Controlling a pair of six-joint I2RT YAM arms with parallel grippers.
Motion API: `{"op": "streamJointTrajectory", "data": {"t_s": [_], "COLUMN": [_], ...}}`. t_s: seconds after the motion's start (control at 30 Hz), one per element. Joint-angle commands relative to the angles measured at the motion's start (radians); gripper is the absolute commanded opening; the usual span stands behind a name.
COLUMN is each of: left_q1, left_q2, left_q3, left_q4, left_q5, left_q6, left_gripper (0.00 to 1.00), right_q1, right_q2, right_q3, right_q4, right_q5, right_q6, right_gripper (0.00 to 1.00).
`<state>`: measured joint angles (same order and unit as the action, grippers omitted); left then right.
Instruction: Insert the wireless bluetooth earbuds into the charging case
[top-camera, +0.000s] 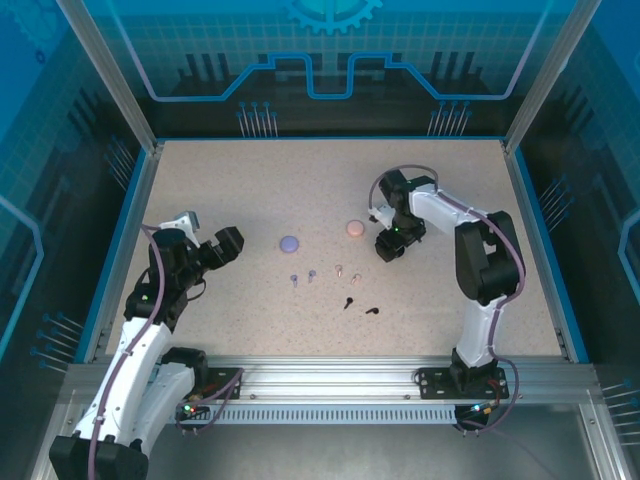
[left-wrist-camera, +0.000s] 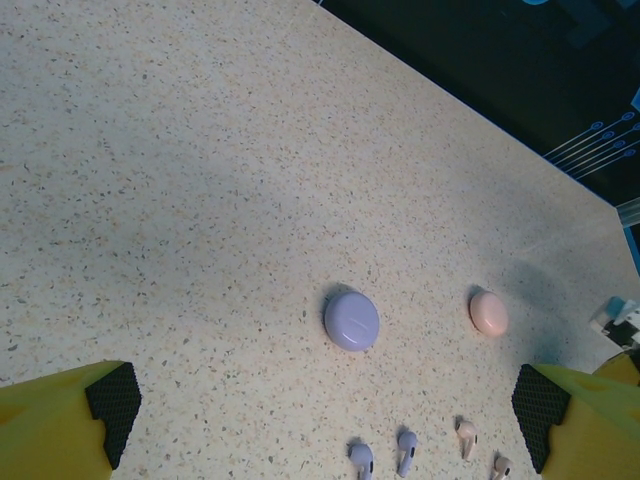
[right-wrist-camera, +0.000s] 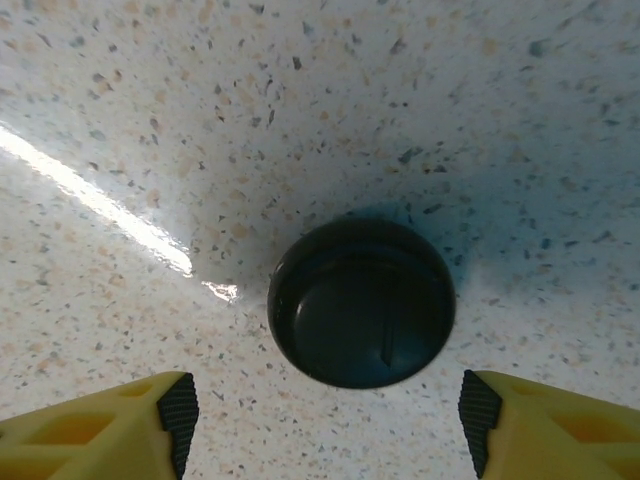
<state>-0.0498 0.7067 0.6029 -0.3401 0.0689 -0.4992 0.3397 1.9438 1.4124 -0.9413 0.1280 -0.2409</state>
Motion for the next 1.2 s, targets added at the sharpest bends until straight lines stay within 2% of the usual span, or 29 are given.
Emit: {"op": "streamJointTrajectory", "data": {"t_s": [0.0, 0.67, 1.17], "left_q1": [-0.003, -0.002, -0.003], "left_q2": [0.006, 0.008, 0.013], "left_q3": [0.006, 0.015, 0.014], "left_q4": [-0.025, -0.041, -0.04], "left_q5": [0.003, 0.0, 0.0], "left_q6": [-0.007, -0.007, -0.006], "left_gripper": [0.99, 0.99, 0.99], "right_q1": [0.013, 0.003, 0.004], "right_q2": [0.03, 0.138, 0.088], "right_q3": [0.032, 0.088, 0.048], "right_q4": [-0.002, 0.006, -0.012], "right_q5": [0.014, 0.016, -0.033], "right_q6": [-0.005, 0.01, -0.015], "right_gripper": [0.72, 0.68, 0.68]}}
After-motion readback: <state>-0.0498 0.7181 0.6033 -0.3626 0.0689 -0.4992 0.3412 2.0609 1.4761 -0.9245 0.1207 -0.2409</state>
